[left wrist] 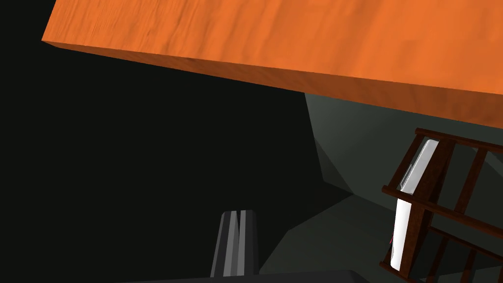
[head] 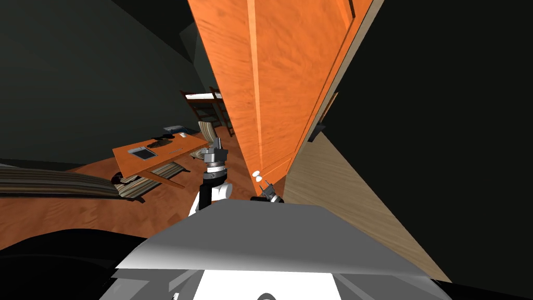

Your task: Push the door open

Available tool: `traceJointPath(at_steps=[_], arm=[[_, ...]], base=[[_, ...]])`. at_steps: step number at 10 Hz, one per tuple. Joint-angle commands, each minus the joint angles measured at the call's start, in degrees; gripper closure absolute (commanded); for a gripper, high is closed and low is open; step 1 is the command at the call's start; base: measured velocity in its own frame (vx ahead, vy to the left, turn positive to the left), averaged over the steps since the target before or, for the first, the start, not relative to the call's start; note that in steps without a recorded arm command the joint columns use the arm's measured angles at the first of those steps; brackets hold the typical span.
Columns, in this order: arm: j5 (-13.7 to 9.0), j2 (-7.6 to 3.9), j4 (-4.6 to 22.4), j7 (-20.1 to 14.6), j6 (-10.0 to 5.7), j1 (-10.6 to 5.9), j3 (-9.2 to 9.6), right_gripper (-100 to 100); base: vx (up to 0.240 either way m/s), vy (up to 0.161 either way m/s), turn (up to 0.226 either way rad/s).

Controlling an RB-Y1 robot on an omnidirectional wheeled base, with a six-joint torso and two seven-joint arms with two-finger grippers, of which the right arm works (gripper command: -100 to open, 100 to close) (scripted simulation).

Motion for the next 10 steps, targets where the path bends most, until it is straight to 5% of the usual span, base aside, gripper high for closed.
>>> traceJointPath(at_steps=[1, 5, 6, 10], arm=[[-0.01, -0.03, 0.01, 0.00, 0.01, 0.03, 0.00, 100], [-0.01, -0.03, 0.01, 0.00, 0.01, 0.03, 0.00, 100], [-1.81, -0.38, -0.46, 1.25, -0.01, 0.50, 0.12, -100], [-6.71, -1.32, -1.75, 4.65, -0.05, 1.78, 0.43, -100]], base=[[-0.026, -0.021, 0.003], [-0.011, -0.009, 0.000], [-0.059, 0.018, -0.065], [-0.123, 0.007, -0.058]])
